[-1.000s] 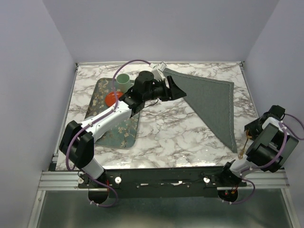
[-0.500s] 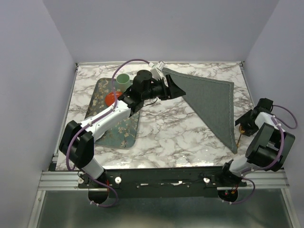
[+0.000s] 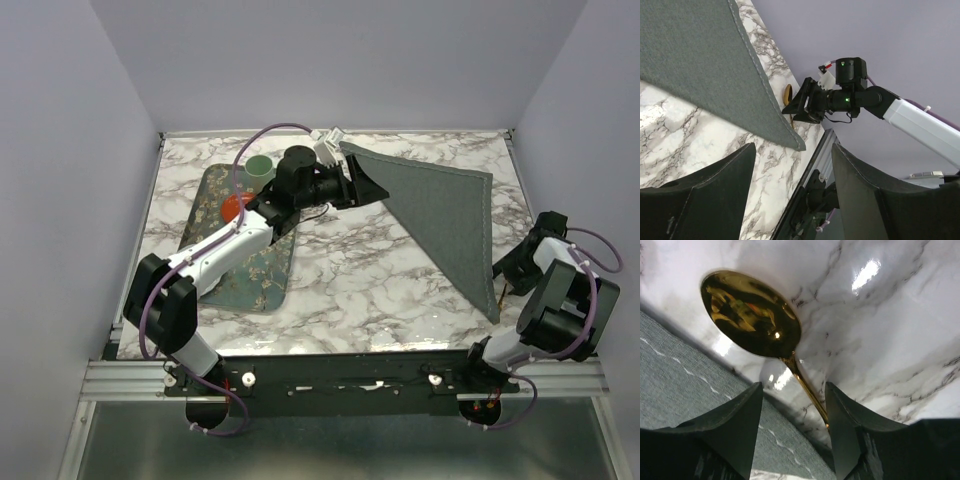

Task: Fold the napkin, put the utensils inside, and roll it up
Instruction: Grab a utensil with the right arm

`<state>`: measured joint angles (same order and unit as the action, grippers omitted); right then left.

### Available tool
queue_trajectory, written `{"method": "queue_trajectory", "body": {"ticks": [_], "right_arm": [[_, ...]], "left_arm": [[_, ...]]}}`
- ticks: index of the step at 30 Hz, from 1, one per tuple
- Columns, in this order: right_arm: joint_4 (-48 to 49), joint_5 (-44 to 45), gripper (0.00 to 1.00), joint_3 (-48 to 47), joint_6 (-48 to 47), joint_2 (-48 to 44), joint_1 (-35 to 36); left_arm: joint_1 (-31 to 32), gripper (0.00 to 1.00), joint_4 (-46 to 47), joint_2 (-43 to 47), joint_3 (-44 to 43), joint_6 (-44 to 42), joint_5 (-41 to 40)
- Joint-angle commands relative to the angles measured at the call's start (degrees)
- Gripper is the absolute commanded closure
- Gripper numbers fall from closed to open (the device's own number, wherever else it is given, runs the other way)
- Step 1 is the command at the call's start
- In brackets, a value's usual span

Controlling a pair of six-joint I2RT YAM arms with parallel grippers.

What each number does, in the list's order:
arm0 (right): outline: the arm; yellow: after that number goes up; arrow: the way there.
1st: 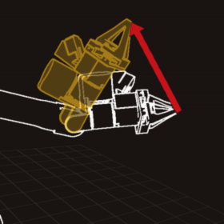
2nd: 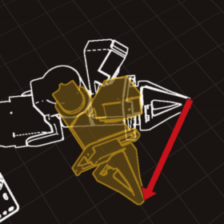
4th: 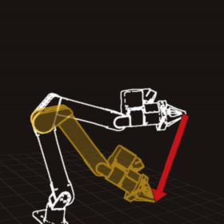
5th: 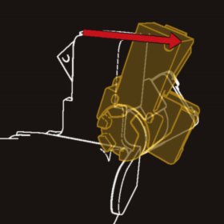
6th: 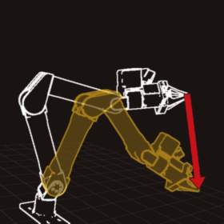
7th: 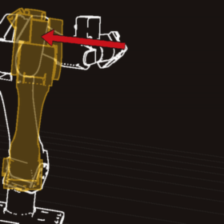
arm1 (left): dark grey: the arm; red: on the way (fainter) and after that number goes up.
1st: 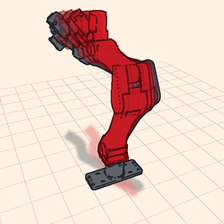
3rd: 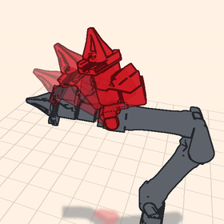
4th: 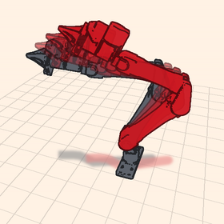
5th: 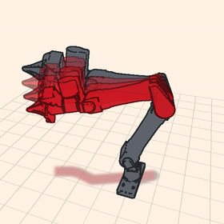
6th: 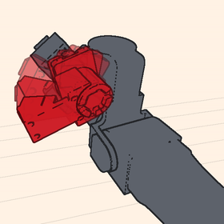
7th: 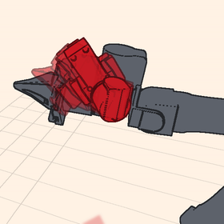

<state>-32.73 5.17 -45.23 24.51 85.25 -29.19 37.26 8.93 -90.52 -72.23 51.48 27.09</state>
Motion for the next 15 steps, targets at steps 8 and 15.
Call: {"method": "queue_trajectory", "body": {"ticks": [8, 15], "right_arm": [[-1.2, 4.1, 0.79, -1.0, 0.9, 2.1, 0.2], [-0.6, 7.6, 0.99, -2.1, -0.3, -0.6, 0.2]], "left_arm": [[-3.0, 0.13, -5.3, 3.5, -0.6, -3.4, -0.4], [-3.8, 0.13, -5.7, 4.3, -0.4, -4.1, -0.2]]}}
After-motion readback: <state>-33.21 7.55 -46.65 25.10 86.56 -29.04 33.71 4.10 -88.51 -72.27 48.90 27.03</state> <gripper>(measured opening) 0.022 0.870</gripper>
